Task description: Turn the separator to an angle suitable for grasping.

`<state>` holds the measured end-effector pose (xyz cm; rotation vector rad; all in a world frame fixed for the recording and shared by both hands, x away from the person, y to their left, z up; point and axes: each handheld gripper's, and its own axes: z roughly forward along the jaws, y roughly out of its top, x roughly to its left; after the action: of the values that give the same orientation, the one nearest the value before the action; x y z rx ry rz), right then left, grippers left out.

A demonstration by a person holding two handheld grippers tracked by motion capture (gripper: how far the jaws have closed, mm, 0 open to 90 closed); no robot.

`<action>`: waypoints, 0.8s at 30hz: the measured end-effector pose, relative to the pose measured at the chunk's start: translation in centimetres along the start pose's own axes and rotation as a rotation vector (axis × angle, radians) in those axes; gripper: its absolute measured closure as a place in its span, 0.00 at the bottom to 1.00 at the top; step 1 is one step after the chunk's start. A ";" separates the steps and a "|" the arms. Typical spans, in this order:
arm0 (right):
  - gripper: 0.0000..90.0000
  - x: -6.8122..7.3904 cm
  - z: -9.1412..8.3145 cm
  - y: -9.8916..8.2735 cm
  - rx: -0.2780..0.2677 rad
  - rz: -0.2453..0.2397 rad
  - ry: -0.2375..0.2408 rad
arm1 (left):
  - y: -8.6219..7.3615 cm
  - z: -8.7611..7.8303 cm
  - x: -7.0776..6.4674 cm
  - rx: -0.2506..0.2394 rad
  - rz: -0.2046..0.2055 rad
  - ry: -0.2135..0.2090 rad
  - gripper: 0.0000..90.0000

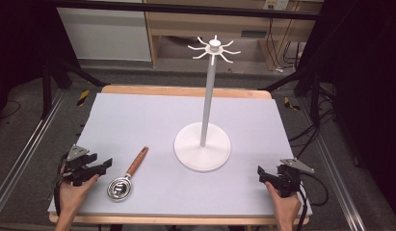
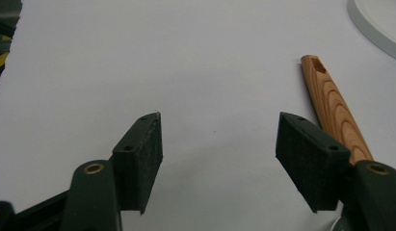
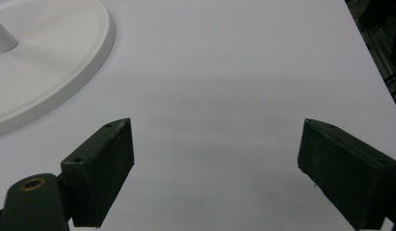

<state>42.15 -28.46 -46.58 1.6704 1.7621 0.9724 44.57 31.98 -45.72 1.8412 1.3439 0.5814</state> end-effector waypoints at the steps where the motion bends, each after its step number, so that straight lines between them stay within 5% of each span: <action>1: 0.14 0.1 0.0 0.0 0.000 -0.004 -0.002 | 0.1 -0.1 -0.1 -0.002 0.001 -0.005 0.39; 12: 0.14 1.0 0.0 0.0 0.033 -0.071 -0.006 | 0.9 -0.5 -1.7 0.017 0.024 -0.048 0.42; 24: 0.14 1.6 0.1 0.0 0.050 -0.087 0.010 | 1.7 -0.5 -3.0 0.033 0.043 -0.074 0.44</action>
<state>42.01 -26.89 -46.49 1.6070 1.8636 0.9071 44.21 29.11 -43.83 1.9039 1.2752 0.5108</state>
